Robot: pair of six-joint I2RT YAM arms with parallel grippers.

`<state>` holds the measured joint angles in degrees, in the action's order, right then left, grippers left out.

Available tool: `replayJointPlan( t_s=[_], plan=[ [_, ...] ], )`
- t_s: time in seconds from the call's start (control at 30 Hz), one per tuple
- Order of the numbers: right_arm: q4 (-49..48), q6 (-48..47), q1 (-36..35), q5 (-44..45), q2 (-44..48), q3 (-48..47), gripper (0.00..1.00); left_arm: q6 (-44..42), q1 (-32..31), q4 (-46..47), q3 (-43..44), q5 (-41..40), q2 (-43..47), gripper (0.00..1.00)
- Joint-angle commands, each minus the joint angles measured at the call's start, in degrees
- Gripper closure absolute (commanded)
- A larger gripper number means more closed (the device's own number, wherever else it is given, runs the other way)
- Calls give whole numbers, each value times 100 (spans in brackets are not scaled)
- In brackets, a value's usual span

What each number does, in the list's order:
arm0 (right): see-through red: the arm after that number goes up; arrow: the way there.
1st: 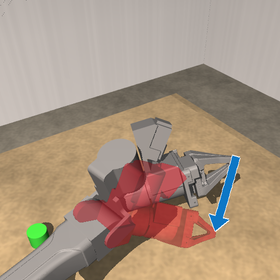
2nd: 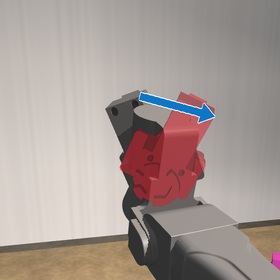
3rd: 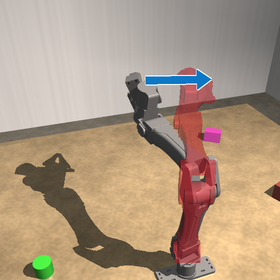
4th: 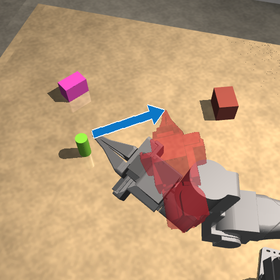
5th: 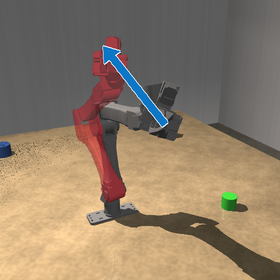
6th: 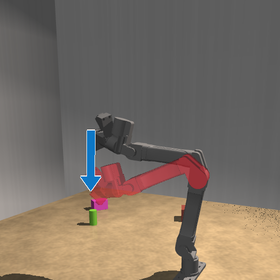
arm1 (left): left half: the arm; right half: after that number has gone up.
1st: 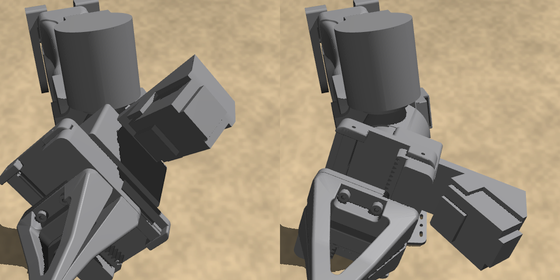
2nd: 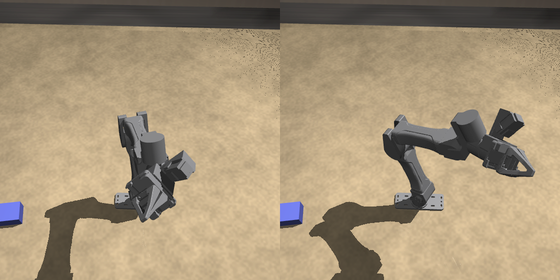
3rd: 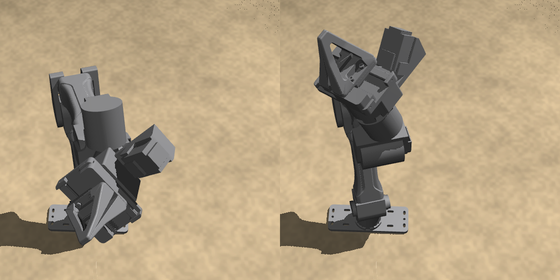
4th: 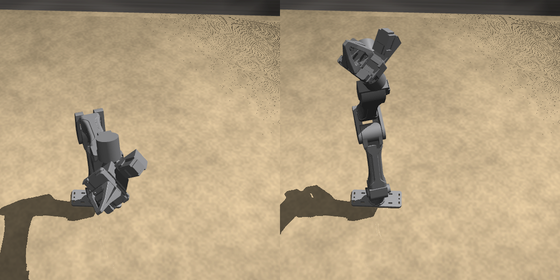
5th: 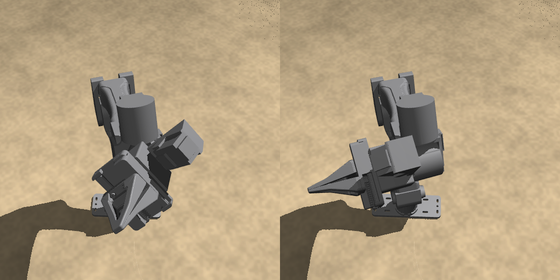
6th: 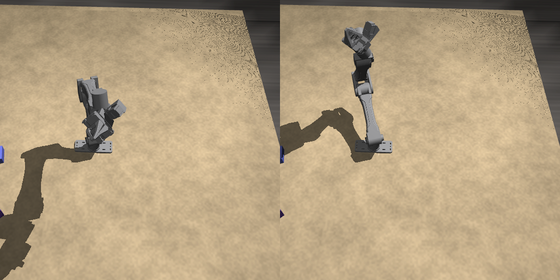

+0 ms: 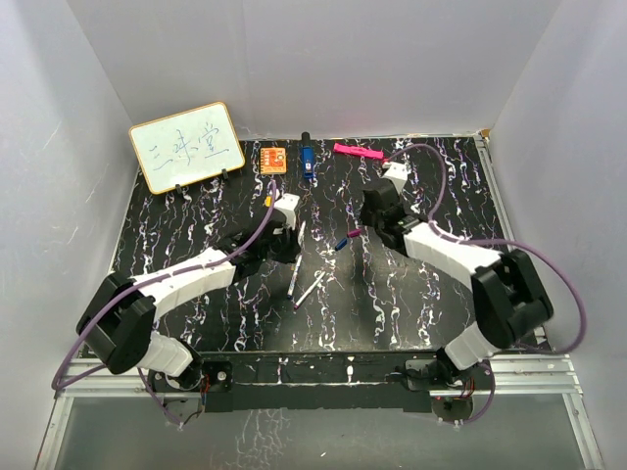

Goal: Insert the pens into the pen caps

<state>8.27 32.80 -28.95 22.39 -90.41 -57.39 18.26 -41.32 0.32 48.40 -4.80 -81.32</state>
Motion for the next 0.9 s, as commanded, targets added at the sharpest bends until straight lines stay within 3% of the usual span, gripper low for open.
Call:
replayJointPlan(
  t_s=[0.0,0.17,0.3,0.57,0.87],
  plan=[
    [-2006,-551,-8,-80,880,696,100,223,39,1156,-252,576,231,100],
    [-3865,-906,5,-972,1633,1600,100,539,36,2306,-563,1241,140,100],
    [-4716,-981,4,-1538,1996,2047,100,857,41,3176,-726,1784,11,100],
    [-5464,-1001,8,-2460,2245,2311,100,1245,37,4266,-777,2871,-350,100],
    [-5451,-960,10,-3019,2264,2294,100,1257,36,4075,-556,3143,-375,100]
  ],
)
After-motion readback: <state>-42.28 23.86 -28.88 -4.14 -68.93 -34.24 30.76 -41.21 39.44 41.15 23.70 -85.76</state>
